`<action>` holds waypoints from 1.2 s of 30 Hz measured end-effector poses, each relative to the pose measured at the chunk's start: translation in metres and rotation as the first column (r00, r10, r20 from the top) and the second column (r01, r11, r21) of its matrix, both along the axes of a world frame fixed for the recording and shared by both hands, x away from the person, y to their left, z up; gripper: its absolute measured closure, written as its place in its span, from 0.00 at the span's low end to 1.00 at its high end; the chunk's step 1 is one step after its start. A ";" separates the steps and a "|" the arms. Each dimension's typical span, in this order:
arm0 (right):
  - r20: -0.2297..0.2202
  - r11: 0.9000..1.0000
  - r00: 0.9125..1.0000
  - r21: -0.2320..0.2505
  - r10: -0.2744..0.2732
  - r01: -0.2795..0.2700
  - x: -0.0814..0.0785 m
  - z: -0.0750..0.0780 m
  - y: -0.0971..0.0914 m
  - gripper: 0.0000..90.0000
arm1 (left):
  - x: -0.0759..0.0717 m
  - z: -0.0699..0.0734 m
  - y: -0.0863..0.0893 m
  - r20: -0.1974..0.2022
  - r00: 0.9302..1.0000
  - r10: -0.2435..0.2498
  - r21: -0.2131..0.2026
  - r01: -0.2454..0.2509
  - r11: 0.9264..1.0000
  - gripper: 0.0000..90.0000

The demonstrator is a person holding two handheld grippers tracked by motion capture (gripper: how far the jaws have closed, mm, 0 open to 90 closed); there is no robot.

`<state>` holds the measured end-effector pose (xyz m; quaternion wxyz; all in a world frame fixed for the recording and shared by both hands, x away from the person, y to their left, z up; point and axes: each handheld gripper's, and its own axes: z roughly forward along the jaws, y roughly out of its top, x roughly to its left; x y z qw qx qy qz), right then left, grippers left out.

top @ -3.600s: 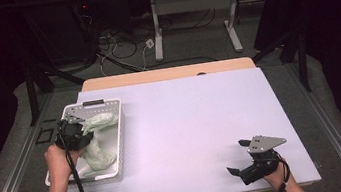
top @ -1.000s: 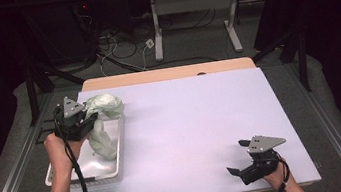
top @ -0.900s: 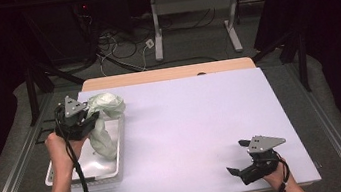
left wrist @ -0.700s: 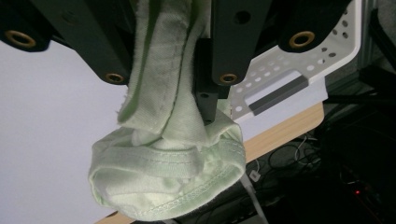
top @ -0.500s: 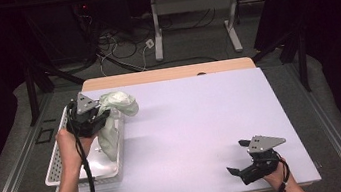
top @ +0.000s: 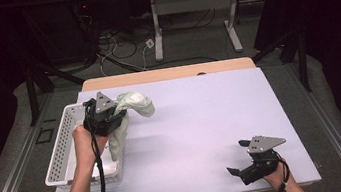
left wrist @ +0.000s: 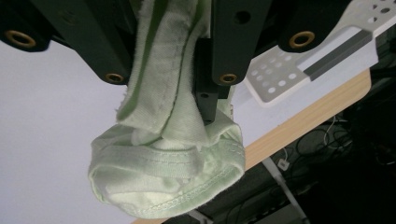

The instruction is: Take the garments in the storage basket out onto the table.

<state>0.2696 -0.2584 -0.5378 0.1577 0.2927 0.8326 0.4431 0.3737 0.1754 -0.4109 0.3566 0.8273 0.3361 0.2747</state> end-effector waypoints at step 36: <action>0.006 1.000 1.000 0.005 -0.003 0.003 0.001 -0.001 -0.001 0.00 | 0.009 -0.013 -0.058 -0.026 0.989 -0.144 -0.072 0.141 0.987 0.86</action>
